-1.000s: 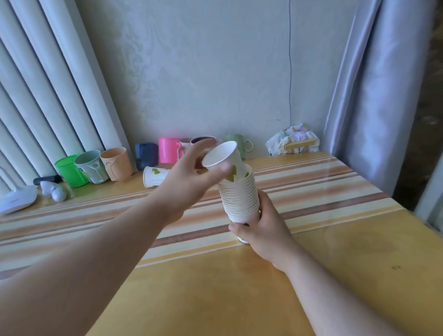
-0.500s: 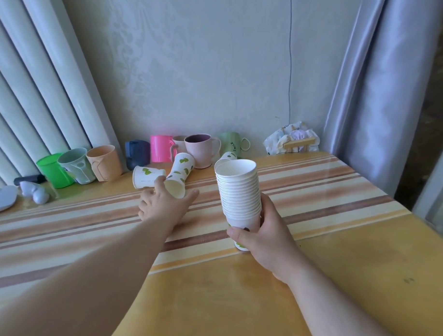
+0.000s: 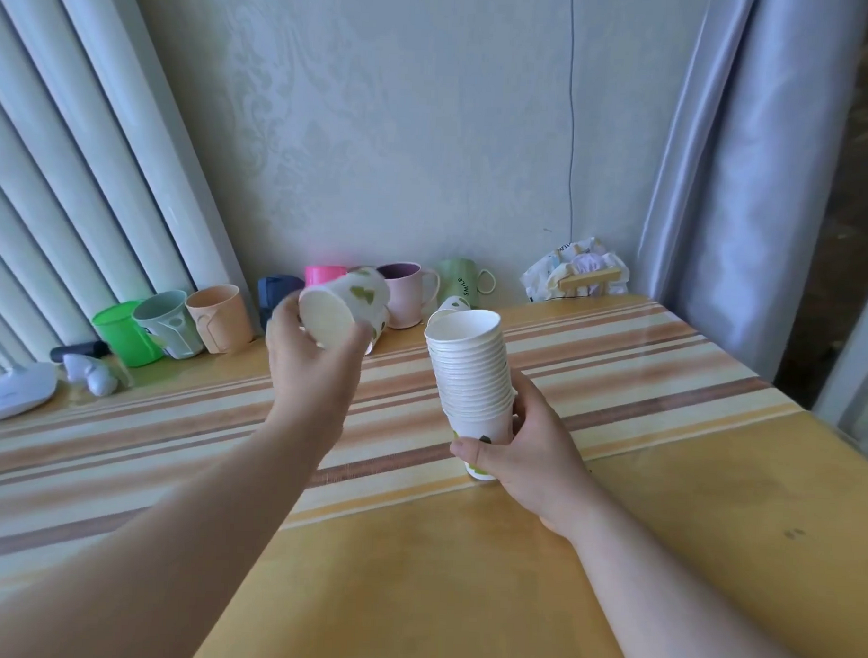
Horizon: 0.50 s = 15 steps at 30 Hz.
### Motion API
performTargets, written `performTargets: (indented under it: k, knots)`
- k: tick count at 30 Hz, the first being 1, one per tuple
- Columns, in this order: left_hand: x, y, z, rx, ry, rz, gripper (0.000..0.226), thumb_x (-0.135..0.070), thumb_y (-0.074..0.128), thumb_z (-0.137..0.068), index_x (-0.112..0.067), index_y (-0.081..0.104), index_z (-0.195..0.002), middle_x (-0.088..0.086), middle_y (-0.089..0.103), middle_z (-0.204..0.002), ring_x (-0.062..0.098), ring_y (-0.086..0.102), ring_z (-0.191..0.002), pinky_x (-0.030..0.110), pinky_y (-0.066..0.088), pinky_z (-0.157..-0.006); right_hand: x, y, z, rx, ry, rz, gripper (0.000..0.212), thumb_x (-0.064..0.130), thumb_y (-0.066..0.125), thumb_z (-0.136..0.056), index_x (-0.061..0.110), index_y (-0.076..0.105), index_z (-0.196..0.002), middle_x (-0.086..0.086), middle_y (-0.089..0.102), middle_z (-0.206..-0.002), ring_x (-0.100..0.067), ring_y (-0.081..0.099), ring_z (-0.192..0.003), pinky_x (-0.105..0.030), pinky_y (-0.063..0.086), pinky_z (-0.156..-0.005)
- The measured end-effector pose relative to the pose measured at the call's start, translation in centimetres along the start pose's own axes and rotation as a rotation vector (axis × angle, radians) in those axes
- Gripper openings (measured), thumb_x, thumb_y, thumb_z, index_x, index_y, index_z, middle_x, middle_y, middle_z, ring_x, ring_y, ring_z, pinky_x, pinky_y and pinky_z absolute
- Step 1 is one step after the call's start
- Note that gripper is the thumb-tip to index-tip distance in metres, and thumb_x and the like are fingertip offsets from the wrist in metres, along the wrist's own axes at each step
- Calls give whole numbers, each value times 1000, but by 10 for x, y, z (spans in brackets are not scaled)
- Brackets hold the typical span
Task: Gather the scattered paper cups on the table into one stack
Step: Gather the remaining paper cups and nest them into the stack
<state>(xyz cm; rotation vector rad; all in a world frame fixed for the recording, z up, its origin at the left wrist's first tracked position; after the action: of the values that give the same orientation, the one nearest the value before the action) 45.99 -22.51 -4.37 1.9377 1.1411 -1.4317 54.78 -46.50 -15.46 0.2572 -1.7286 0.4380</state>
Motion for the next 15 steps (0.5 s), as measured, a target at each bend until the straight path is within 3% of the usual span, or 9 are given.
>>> performTargets:
  k: [2,5,8,12,15]
  knots:
    - [-43,4,8,81,49,165,74,-37,76,-80,-29,50,-148,-5,61,-135,13,63,-119,32,54,-93,-1,1,0,5,7,0,91,31,99,-66,50,55,-143,13,75,-122,-10,73,-113,-35,66,-84]
    - [-87,14,21,247,168,209,70,-49,74,-72,-33,51,-137,-1,65,-137,20,68,-121,43,59,-98,-3,0,0,-4,23,15,74,29,99,-67,41,63,-131,10,76,-119,-13,74,-110,-32,63,-83]
    - [-104,21,33,367,327,36,63,-50,73,-75,-32,59,-133,-2,70,-129,21,70,-116,53,61,-99,-5,-1,1,-13,38,28,62,28,101,-68,39,67,-118,9,80,-112,-15,76,-106,-35,66,-82]
    - [-97,36,40,511,393,-174,76,-57,69,-74,-35,59,-147,-8,65,-136,10,64,-122,41,59,-103,-4,-3,2,-33,18,24,61,26,101,-70,40,67,-118,13,80,-111,-11,76,-105,-38,67,-86]
    - [-85,43,36,547,430,-287,80,-66,66,-76,-38,56,-151,-8,64,-139,13,61,-125,34,54,-103,-4,-2,1,-25,8,25,63,27,100,-69,41,66,-121,14,80,-112,-10,76,-106,-40,67,-89]
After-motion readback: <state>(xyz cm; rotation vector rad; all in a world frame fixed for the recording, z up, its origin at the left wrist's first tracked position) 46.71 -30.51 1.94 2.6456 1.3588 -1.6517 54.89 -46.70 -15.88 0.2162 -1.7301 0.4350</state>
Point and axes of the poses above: each hand's wrist, its own z-axis away from the middle knuckle, its own y-axis out of the palm, x = y × z, the point moved 8 cm from there along -z, towards the middle knuckle
